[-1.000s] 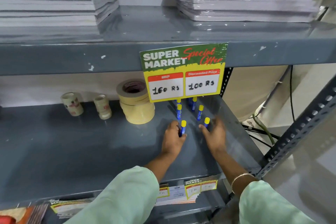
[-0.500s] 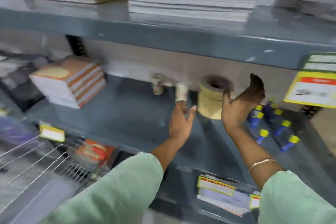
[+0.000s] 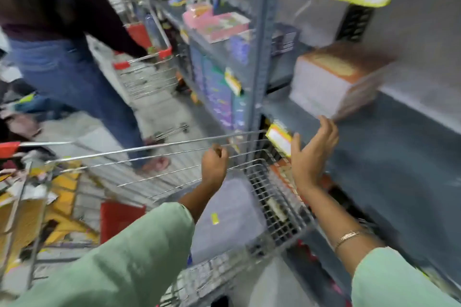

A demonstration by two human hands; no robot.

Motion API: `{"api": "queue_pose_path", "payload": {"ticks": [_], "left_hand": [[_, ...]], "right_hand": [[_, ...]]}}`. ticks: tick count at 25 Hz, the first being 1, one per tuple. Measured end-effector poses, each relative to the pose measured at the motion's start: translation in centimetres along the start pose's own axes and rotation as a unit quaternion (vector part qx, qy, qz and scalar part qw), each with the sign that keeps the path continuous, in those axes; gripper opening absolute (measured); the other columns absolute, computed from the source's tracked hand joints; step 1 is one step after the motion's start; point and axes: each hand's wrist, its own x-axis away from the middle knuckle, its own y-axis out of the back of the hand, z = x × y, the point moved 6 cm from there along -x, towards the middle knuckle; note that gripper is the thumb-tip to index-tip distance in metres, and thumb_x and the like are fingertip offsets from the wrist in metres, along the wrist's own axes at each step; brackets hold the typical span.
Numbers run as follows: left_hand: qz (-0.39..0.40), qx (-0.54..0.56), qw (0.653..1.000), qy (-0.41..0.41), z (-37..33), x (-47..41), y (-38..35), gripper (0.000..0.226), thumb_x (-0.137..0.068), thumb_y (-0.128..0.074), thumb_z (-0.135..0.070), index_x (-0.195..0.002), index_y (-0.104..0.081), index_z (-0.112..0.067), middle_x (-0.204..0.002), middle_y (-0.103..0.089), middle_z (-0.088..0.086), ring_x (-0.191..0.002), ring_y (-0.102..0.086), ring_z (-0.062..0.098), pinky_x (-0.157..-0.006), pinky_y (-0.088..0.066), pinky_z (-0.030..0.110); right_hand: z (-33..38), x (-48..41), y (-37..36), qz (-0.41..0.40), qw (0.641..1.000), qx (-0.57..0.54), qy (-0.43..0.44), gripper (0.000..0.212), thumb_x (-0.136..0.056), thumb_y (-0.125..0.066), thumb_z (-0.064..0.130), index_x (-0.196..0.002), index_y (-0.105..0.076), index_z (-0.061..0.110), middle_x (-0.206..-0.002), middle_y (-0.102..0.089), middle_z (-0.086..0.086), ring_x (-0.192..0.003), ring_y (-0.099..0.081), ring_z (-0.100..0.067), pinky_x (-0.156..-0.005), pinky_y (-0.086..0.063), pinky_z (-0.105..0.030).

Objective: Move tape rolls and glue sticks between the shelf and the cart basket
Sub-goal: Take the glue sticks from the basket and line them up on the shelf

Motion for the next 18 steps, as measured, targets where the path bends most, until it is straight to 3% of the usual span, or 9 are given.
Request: {"api": "queue_pose_path", "payload": {"ticks": [2,4,6,8,10,11,14,18], "left_hand": [[0.022,-0.074,0.993,0.092,8.7,-2.8,3.1,0.026,-0.084,-0.052,-0.01,-0.059,-0.049,-0.014,-0.08,-0.067,0.036,-0.077,-0.067,0.043,-0.072,-0.056,0.053],[0.069,-0.15,0.97,0.177,16.6,-3.3,5.2,0.018,-0.085,-0.055,-0.012,-0.075,-0.062,0.002,-0.09,-0.068,0.036,-0.085,-0.068,0.043,-0.077,-0.057,0.048],[0.124,-0.233,0.934,0.24,23.3,-2.5,6.0,0.029,-0.086,-0.058,-0.017,-0.102,-0.062,0.007,-0.104,-0.067,0.031,-0.099,-0.065,0.038,-0.082,-0.052,0.039],[0.17,-0.246,0.909,0.29,28.0,-1.1,5.6,0.037,-0.086,-0.06,-0.017,-0.114,-0.056,0.006,-0.101,-0.066,0.026,-0.108,-0.061,0.034,-0.084,-0.05,0.035],[0.188,-0.218,0.894,0.343,31.5,0.1,4.5,0.034,-0.087,-0.057,-0.012,-0.115,-0.056,0.007,-0.103,-0.065,0.024,-0.11,-0.06,0.033,-0.087,-0.05,0.031],[0.198,-0.204,0.89,0.355,33.1,0.4,3.5,0.035,-0.087,-0.052,-0.014,-0.114,-0.056,0.008,-0.11,-0.064,0.026,-0.11,-0.06,0.034,-0.088,-0.049,0.031],[0.212,-0.228,0.902,0.298,34.8,0.8,1.3,0.048,-0.081,-0.04,-0.02,-0.109,-0.059,0.013,-0.116,-0.06,0.034,-0.111,-0.058,0.041,-0.091,-0.043,0.038],[0.224,-0.29,0.889,0.274,34.4,0.5,0.3,0.033,-0.092,-0.045,-0.009,-0.119,-0.049,0.009,-0.128,-0.051,0.029,-0.122,-0.047,0.039,-0.102,-0.034,0.038]], "right_hand": [[0.3,3.7,-8.2,0.114,0.993,0.0,-0.015,0.049,-0.077,-0.061,0.005,-0.123,-0.045,0.001,-0.121,-0.052,-0.023,-0.114,-0.045,-0.034,-0.1,-0.037,-0.043],[-1.2,9.3,-16.2,0.291,0.953,0.028,-0.074,0.04,-0.081,-0.061,0.006,-0.119,-0.05,0.002,-0.116,-0.056,-0.023,-0.108,-0.053,-0.036,-0.092,-0.044,-0.045],[-4.4,17.1,-22.7,0.495,0.852,0.104,-0.137,0.033,-0.083,-0.062,0.009,-0.114,-0.055,0.0,-0.118,-0.061,-0.024,-0.109,-0.057,-0.036,-0.089,-0.047,-0.04],[-7.6,24.6,-26.0,0.624,0.75,0.15,-0.164,0.027,-0.081,-0.063,0.011,-0.104,-0.06,-0.004,-0.115,-0.064,-0.025,-0.109,-0.06,-0.037,-0.089,-0.049,-0.039],[-9.8,30.2,-27.9,0.674,0.698,0.181,-0.163,0.026,-0.082,-0.063,0.013,-0.101,-0.06,-0.005,-0.113,-0.065,-0.025,-0.108,-0.061,-0.036,-0.086,-0.05,-0.038],[-10.7,32.5,-28.8,0.682,0.688,0.188,-0.163,0.026,-0.083,-0.062,0.013,-0.102,-0.059,-0.004,-0.113,-0.065,-0.024,-0.108,-0.061,-0.035,-0.086,-0.05,-0.038],[-11.2,36.6,-30.1,0.682,0.687,0.203,-0.147,0.023,-0.089,-0.052,0.013,-0.108,-0.058,0.001,-0.116,-0.064,-0.023,-0.111,-0.06,-0.034,-0.091,-0.049,-0.04],[-11.7,38.2,-30.2,0.671,0.696,0.215,-0.14,0.024,-0.091,-0.045,0.012,-0.107,-0.061,0.002,-0.113,-0.065,-0.024,-0.108,-0.06,-0.035,-0.089,-0.048,-0.038]]}}
